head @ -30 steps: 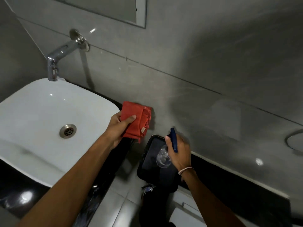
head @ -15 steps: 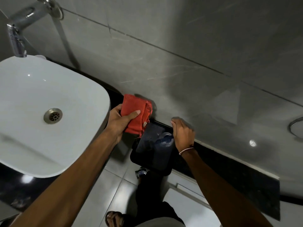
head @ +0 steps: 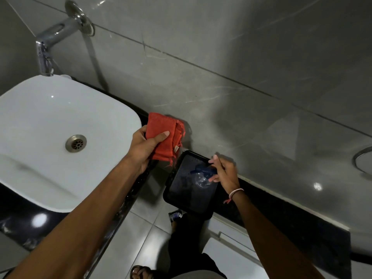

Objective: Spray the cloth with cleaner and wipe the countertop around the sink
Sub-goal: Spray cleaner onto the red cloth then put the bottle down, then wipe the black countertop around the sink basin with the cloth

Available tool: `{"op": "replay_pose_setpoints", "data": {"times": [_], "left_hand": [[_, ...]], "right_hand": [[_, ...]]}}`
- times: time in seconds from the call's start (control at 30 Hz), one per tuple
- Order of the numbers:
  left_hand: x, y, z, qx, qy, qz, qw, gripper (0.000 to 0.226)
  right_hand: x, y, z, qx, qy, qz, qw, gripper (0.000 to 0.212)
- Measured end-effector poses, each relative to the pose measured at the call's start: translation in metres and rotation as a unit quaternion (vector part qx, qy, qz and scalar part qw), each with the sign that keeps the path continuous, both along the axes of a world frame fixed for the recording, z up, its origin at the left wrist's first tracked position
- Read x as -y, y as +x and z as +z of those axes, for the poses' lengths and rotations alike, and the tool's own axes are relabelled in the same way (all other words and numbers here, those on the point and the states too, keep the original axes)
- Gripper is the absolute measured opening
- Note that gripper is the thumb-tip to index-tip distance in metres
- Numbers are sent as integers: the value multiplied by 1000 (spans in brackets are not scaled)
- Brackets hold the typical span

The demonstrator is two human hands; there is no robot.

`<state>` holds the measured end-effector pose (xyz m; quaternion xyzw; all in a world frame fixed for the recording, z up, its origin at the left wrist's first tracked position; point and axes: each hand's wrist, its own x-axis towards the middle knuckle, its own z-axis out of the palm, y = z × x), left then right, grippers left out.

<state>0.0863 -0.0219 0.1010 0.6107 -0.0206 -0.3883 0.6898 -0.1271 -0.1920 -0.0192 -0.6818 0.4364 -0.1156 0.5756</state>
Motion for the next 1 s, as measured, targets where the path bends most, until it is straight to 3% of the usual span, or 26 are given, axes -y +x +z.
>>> {"op": "replay_pose_setpoints", "data": {"times": [0.1,0.17,0.23,0.37,0.5,0.63,0.73,0.83,0.87,0.93,0.97,1.0], "left_hand": [[-7,2,12,-1,-20,3,1000,32],[-10,1,21,-10,-32,9,999,37],[-11,0,29,-30,-50,18,998,43],[-11,-4,40,-46,-66,10,997,29],[-16,-11,42,-37,-54,12,998,21],[-24,-20,42,-7,-13,39,999,27],[-32,-28,49,-30,-22,42,998,42],[-39,-34,54,-13,-2,14,1000,36],[-42,-36,56,3,11,1,1000,34],[-43,-40,59,18,20,-34,999,35],[-43,-43,62,21,19,-54,998,34],[-43,-47,66,35,30,-76,996,33]], "right_hand": [[-4,-4,2,39,13,45,998,18],[-5,-2,5,29,-9,58,998,21],[-3,1,11,38,-19,28,999,32],[7,3,10,28,-113,-7,993,21],[11,-1,7,9,-124,-12,992,13],[17,-14,8,-48,-193,28,980,20],[10,-23,21,-105,-309,24,945,35],[-14,-17,49,-7,-391,-79,917,44],[-27,-7,60,61,-333,-101,935,50],[-53,18,84,187,-13,-92,978,75],[-68,31,94,227,192,-57,953,88],[-82,40,102,258,359,-29,896,99]]}}
